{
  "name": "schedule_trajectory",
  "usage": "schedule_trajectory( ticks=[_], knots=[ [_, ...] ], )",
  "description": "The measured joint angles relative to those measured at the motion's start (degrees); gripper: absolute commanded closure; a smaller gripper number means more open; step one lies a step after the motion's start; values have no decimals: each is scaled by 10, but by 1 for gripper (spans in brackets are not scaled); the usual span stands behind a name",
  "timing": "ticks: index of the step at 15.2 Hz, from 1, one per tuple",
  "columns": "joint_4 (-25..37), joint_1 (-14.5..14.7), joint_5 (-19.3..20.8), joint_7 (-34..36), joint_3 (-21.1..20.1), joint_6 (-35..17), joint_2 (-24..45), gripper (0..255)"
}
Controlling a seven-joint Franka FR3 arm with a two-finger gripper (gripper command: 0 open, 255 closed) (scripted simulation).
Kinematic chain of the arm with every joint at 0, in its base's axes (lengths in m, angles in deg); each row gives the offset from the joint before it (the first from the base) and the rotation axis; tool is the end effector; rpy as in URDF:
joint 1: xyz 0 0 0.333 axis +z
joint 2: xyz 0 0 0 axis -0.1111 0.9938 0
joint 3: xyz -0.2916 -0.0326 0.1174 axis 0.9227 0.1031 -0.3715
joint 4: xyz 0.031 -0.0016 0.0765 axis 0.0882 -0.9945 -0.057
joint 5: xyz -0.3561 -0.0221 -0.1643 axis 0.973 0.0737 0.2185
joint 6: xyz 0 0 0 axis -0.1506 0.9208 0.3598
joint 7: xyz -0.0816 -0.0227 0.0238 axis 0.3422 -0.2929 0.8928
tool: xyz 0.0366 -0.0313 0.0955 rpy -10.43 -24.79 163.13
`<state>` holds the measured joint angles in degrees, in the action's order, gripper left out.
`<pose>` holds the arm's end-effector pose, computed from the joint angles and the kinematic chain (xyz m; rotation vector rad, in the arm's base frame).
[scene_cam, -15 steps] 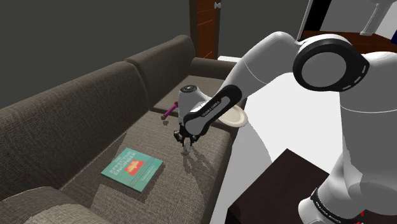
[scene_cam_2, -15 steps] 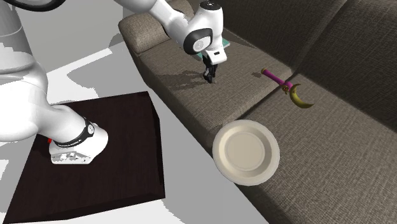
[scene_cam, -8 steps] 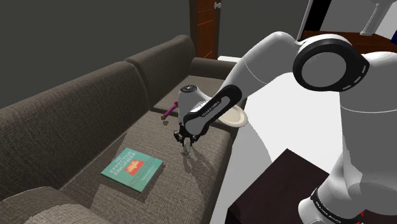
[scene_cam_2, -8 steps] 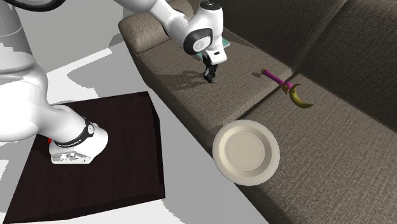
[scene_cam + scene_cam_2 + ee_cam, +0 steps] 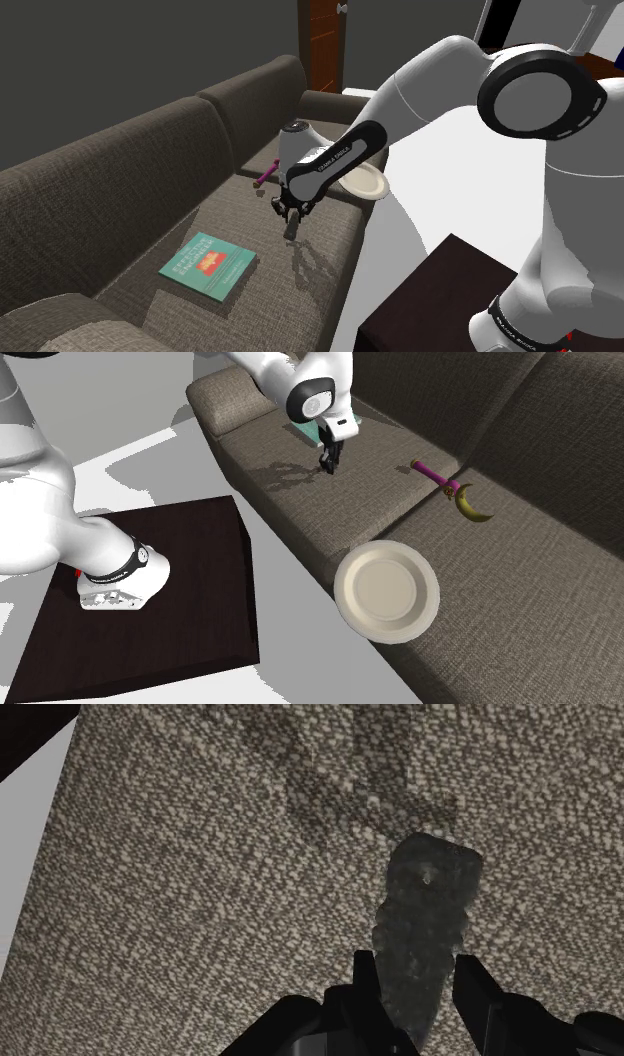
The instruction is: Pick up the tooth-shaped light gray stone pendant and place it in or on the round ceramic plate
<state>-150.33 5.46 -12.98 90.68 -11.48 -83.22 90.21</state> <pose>0.5756 0.2048 0.2688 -2.9375 0.9512 -0.1166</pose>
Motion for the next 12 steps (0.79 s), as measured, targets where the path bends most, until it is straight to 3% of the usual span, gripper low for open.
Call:
schedule_trajectory(
  ticks=[12],
  knots=[
    [18,-6,-15,-12,-7,76,-59,255]
  ],
)
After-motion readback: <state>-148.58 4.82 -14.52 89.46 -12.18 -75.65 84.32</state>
